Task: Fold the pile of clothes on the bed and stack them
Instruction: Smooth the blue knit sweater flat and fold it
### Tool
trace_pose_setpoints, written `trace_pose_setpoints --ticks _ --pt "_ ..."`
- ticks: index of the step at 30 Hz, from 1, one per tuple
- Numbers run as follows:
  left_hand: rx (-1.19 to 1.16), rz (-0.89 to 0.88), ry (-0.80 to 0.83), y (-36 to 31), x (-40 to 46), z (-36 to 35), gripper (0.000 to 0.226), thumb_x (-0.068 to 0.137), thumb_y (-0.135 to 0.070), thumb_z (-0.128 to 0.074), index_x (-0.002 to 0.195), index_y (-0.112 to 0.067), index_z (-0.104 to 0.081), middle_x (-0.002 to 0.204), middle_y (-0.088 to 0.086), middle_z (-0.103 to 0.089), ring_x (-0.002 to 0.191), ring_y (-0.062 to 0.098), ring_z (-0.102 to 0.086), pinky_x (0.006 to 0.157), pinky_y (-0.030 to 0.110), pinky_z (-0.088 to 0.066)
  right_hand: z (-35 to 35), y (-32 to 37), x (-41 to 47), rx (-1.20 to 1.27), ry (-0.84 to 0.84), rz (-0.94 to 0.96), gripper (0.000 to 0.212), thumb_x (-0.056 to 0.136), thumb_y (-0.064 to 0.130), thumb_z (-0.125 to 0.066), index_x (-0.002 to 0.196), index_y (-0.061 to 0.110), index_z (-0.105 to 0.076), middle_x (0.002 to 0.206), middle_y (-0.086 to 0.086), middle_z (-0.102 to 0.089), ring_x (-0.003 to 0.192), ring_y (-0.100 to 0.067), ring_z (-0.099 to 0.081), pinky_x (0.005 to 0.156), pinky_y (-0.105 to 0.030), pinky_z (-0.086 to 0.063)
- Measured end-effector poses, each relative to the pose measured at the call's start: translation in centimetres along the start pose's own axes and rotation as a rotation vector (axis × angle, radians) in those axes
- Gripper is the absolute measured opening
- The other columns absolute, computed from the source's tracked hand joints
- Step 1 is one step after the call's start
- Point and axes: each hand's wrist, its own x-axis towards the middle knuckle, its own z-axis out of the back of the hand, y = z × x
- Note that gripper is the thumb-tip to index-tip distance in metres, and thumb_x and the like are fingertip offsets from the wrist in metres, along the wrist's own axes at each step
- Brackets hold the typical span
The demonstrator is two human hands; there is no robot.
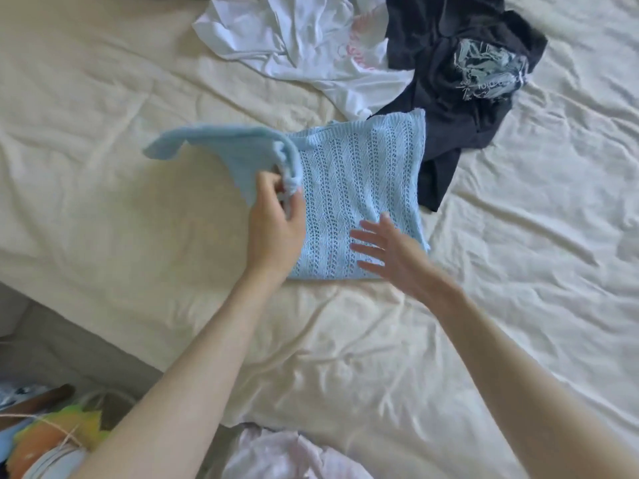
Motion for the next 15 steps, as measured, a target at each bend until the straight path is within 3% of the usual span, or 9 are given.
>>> trace_pose_setpoints --ticks 2,3,5,6,8,11,13,15 --pt "0.083 -0.097 0.203 -1.5 -1.4 -4.0 0.01 0.092 -0.016 -0.054 0.096 -0.01 -0.047 0.083 0.004 -0.06 0.077 0.024 -0.057 0.062 0.034 -0.038 3.0 1.5 0.0 0.15 -0.065 0.05 0.043 0.098 0.052 -0.03 0.111 0.018 -0.054 0.113 -0.001 -0.063 0.099 -0.016 -0.063 0.085 -0.036 -0.051" --pt "0.155 -0.111 0.344 -1.8 -2.3 -5.8 0.015 0.092 -0.016 -0.054 0.104 -0.007 -0.051 0.098 0.009 -0.063 0.091 0.028 -0.059 0.071 0.037 -0.04 4.4 2.0 0.0 0.188 -0.095 0.067 0.046 0.097 0.054 -0.031 0.112 0.016 -0.054 0.11 -0.001 -0.063 0.097 -0.016 -0.064 0.084 -0.036 -0.052" --pt "0.351 -0.187 0.627 -0.9 -4.2 -8.7 0.031 0.093 -0.015 -0.051 0.124 -0.009 -0.05 0.133 0.008 -0.053 0.123 0.024 -0.048 0.097 0.033 -0.032 6.4 2.2 0.4 0.138 -0.161 0.057 0.048 0.096 0.056 -0.035 0.114 0.015 -0.053 0.102 0.0 -0.064 0.088 -0.014 -0.064 0.077 -0.033 -0.052" --pt "0.433 -0.237 0.685 -0.1 -5.0 -9.5 0.035 0.093 -0.013 -0.05 0.128 -0.011 -0.048 0.144 0.005 -0.044 0.135 0.021 -0.036 0.107 0.032 -0.021 7.0 2.0 0.7 0.077 -0.194 0.038 0.045 0.095 0.054 -0.039 0.111 0.015 -0.054 0.097 0.001 -0.064 0.081 -0.013 -0.063 0.072 -0.03 -0.05" --pt "0.539 -0.315 0.615 1.7 -5.9 -9.4 0.042 0.091 -0.008 -0.05 0.133 -0.013 -0.047 0.15 0.002 -0.035 0.143 0.02 -0.021 0.116 0.039 -0.008 7.7 1.5 1.3 -0.016 -0.22 0.008 0.033 0.095 0.045 -0.049 0.102 0.015 -0.058 0.085 -0.001 -0.064 0.064 -0.012 -0.061 0.059 -0.023 -0.048" --pt "0.677 -0.236 0.432 4.3 -5.9 -7.2 0.06 0.084 -0.008 -0.061 0.141 -0.01 -0.04 0.151 0.013 -0.031 0.143 0.031 -0.02 0.115 0.048 -0.013 7.7 0.7 2.6 -0.124 -0.303 -0.007 0.018 0.09 0.025 -0.063 0.1 0.011 -0.058 0.075 -0.005 -0.059 0.052 -0.012 -0.057 0.048 -0.019 -0.044" --pt "0.768 -0.152 0.428 5.6 -5.4 -5.5 0.072 0.082 -0.009 -0.063 0.146 -0.013 -0.03 0.155 0.014 -0.019 0.144 0.031 -0.014 0.116 0.044 -0.014 7.0 0.5 3.2 -0.21 -0.39 0.02 0.016 0.084 0.011 -0.068 0.093 0.011 -0.055 0.07 -0.005 -0.051 0.057 -0.013 -0.05 0.053 -0.024 -0.042" --pt "0.73 -0.107 0.427 6.3 -4.9 -4.5 0.073 0.081 0.003 -0.057 0.146 -0.015 -0.03 0.156 0.012 -0.016 0.144 0.029 -0.014 0.116 0.037 -0.017 6.3 0.5 3.0 -0.281 -0.431 0.114 0.015 0.08 0.001 -0.066 0.076 0.013 -0.057 0.058 0.001 -0.05 0.049 -0.007 -0.047 0.049 -0.019 -0.039"
